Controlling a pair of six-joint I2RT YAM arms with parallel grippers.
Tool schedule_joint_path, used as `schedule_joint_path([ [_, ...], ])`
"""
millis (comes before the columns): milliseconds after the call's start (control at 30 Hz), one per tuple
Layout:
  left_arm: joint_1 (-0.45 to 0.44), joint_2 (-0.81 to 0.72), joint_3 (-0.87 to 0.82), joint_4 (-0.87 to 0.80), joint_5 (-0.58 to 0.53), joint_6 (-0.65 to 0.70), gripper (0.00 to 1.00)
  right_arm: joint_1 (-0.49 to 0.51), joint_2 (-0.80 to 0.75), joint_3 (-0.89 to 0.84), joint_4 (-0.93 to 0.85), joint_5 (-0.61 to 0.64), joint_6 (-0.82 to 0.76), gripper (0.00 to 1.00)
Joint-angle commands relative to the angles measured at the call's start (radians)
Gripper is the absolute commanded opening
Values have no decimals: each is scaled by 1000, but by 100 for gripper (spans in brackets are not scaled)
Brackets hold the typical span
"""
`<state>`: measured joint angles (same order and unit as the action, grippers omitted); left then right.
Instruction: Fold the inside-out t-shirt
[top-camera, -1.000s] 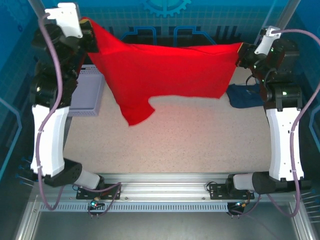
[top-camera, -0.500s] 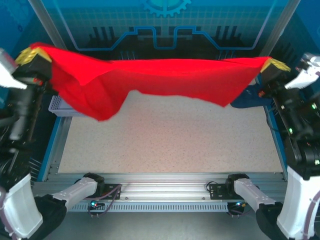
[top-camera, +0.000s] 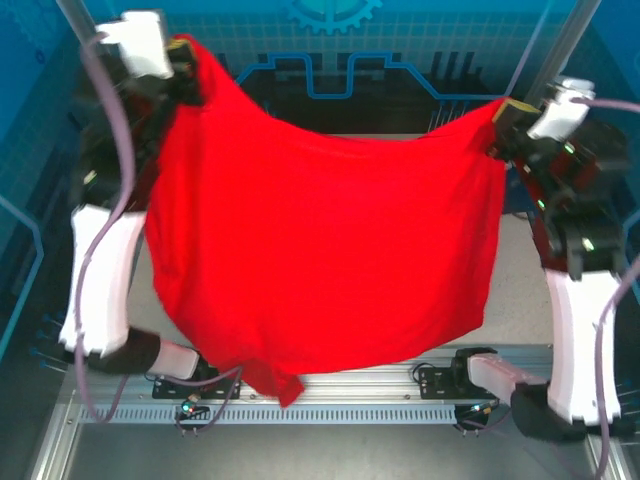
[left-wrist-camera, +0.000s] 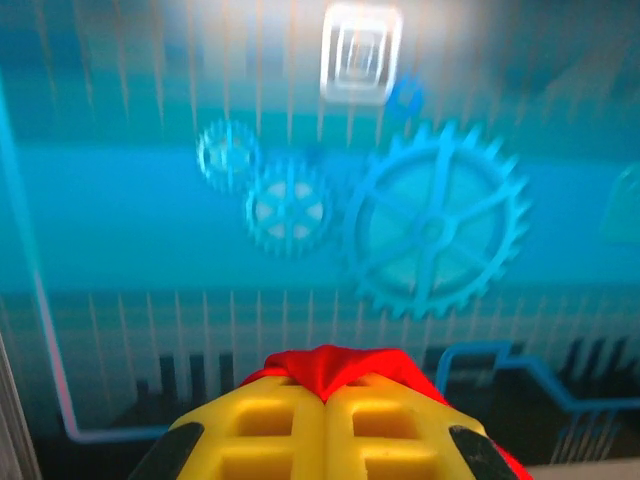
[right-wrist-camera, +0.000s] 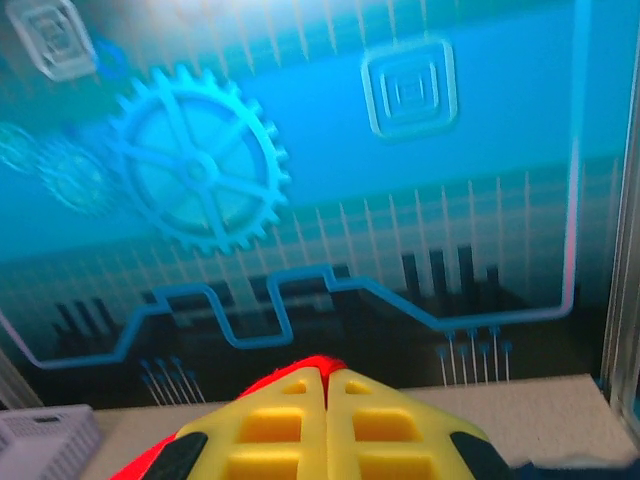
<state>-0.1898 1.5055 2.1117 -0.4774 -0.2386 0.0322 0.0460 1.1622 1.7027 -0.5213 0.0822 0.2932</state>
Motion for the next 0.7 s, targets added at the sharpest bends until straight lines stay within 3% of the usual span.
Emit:
schedule_joint_path([
  [0, 64, 203, -11, 57, 4, -13, 0, 16, 211, -60, 150, 53, -11, 0],
  [100, 96, 496, 116, 81, 43, -47, 6, 19, 497, -18, 264, 112, -12, 1],
  [167, 102, 749, 337, 49, 62, -74, 22, 18, 733, 111, 270, 158, -8, 8],
  [233, 102, 1073, 723, -48, 116, -125, 45, 16, 1000, 374, 138, 157, 1, 30],
  [300, 103, 1261, 959, -75, 158, -170, 59, 20, 1170, 583, 18, 163, 2, 37],
  [367, 109, 1233, 850, -17, 182, -226, 69, 30, 1239, 662, -34, 133, -32, 43],
  [433, 116, 1076, 548, 103, 209, -257, 79, 55, 1205, 614, -48, 148, -61, 47],
  [533, 132, 859, 228, 169, 240, -339, 80, 103, 1050, 378, -15, 113, -84, 48],
  [600, 138, 726, 30, 148, 272, -395, 81, 127, 968, 238, -34, 6, -51, 49],
  [667, 135, 571, -240, 245, 321, -454, 81, 144, 946, 153, -62, -122, 2, 49],
])
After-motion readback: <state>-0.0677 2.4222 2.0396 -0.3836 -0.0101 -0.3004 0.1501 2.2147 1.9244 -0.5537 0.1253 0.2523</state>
